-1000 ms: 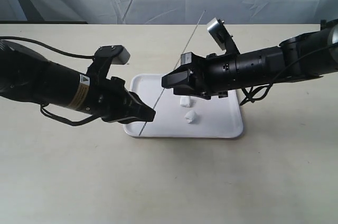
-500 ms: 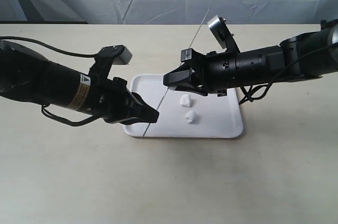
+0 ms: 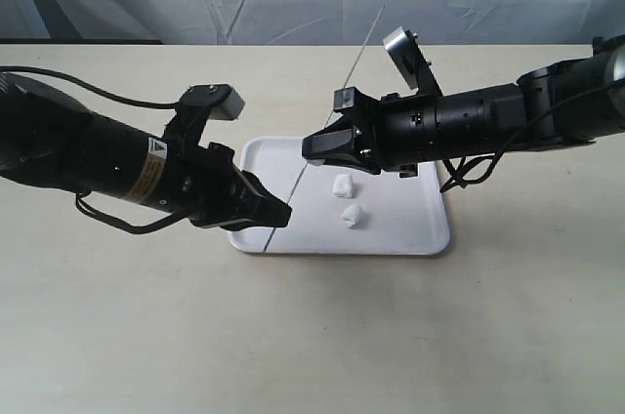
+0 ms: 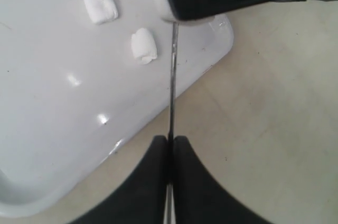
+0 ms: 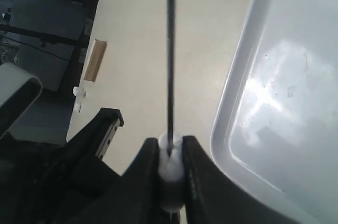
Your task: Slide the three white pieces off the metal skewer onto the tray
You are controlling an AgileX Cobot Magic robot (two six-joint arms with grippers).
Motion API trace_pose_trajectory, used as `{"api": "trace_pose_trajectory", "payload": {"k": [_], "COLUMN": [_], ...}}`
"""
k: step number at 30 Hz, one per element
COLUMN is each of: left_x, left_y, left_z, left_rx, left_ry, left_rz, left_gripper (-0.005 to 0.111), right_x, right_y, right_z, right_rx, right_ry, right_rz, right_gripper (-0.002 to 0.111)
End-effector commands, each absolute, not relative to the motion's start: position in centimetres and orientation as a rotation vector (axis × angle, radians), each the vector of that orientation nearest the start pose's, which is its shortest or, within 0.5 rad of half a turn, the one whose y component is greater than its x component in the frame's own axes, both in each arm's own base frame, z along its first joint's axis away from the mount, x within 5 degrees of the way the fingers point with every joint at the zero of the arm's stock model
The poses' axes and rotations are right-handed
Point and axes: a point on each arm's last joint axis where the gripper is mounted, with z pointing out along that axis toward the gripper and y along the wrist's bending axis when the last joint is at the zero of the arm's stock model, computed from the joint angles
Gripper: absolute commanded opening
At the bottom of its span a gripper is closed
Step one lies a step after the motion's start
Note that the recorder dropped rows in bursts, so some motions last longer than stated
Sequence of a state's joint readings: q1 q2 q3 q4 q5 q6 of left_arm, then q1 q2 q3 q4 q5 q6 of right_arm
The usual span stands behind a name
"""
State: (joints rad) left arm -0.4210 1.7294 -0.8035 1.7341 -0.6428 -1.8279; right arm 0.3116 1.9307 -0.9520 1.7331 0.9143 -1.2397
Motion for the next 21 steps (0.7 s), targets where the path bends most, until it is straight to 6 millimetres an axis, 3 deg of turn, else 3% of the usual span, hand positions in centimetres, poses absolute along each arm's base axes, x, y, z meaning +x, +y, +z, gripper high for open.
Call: {"api": "trace_pose_trajectory", "payload": {"k": [1,7,12,21], "left_x": [25.1,23.2,22.5,21.0], "left_y": [-17.3,-16.3,-16.1,-15.5], "left_z": [15.5,13.7,13.3,12.2], "left_rx": [0.723,0.753,0.753,0.744], "left_ry": [2.478,2.545,2.569,2.632], "left_rz": [-1.017,-0.991,-1.004,-1.017], "left_gripper": [0.000,0.000,0.000,0.000], "right_x": [32.3,33.4,33.9,35.5], "right_y": [17.6,16.7,15.8,12.4], "right_z": [16.5,17.2,17.1,17.9], "right_rx": [-0.210,-0.174,-0.136,-0.035], "right_ry": [2.307,2.276,2.275,2.232], "right_rz": [1.488,1.479,1.446,1.376], "right_gripper": [0.007,0.007,0.007,0.007]}}
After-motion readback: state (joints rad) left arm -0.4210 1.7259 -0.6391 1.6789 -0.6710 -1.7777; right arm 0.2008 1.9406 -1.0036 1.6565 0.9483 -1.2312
